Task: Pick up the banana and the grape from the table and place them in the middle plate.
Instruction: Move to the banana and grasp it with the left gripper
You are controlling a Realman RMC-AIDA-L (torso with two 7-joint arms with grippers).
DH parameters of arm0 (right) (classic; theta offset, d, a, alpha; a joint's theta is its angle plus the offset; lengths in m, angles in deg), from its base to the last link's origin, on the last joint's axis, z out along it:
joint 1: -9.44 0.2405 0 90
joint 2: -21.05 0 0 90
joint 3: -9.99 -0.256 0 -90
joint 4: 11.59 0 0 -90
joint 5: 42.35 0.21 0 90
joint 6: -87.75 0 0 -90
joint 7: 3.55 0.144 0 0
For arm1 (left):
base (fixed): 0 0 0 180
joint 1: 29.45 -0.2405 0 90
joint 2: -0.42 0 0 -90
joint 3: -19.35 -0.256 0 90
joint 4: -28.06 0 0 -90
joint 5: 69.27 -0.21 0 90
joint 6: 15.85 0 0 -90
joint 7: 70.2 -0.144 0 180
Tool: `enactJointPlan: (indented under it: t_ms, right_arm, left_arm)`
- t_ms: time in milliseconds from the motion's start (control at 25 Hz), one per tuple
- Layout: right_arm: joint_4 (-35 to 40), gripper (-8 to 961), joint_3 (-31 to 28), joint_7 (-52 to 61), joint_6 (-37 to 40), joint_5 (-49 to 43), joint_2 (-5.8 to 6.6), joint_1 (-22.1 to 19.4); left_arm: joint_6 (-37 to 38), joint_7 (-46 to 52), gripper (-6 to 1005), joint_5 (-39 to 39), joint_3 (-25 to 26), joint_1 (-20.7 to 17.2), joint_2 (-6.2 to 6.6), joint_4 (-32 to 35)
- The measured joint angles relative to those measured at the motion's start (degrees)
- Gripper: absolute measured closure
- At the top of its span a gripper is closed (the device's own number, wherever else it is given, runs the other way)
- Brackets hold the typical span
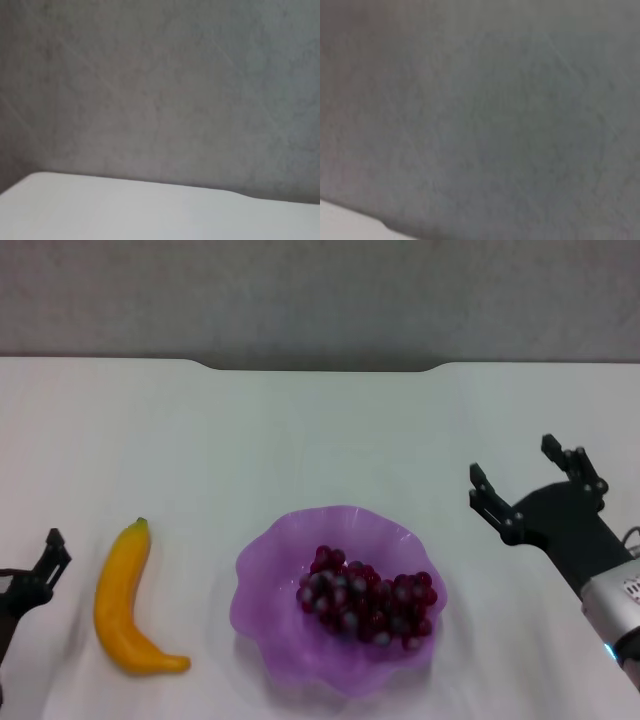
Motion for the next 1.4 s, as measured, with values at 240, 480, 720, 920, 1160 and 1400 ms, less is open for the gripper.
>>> enactJointPlan:
  t_ms: [240,480,720,920,1160,1400]
  right_arm:
    - [6.13,61,0.19,-1.27,4.62,-0.21,-0.11,0.67]
    - [17.47,61,1.8,-0.99,14.73,0.22,-0.47,2.46]
    - [25.2,62,2.81,4.7,15.94,0.33,-0.8,5.18]
    - [27.68,62,2.87,9.97,16.07,0.03,-0.55,6.08]
    - [29.15,62,2.87,10.8,15.22,0.27,-0.64,6.85]
    - [29.5,62,4.25,10.99,14.81,0.22,-0.78,7.69]
  left_arm:
    - [-1.65,-0.01,111,-0.51,-0.2,0.35,0.18,-1.91]
    - [-1.65,0.07,110,-0.53,-0.36,0.45,-0.09,-1.69]
    - [-2.77,3.76,110,-0.55,-2.64,1.51,0.45,-3.37]
    - [-10.43,4.13,110,-5.45,-1.1,1.44,2.99,-11.51]
    - [-31.71,0.63,110,-19.23,12.18,-3.05,5.26,-28.94]
    - [-57.17,-14.75,110,-22.52,26.79,-8.12,0.48,-43.69]
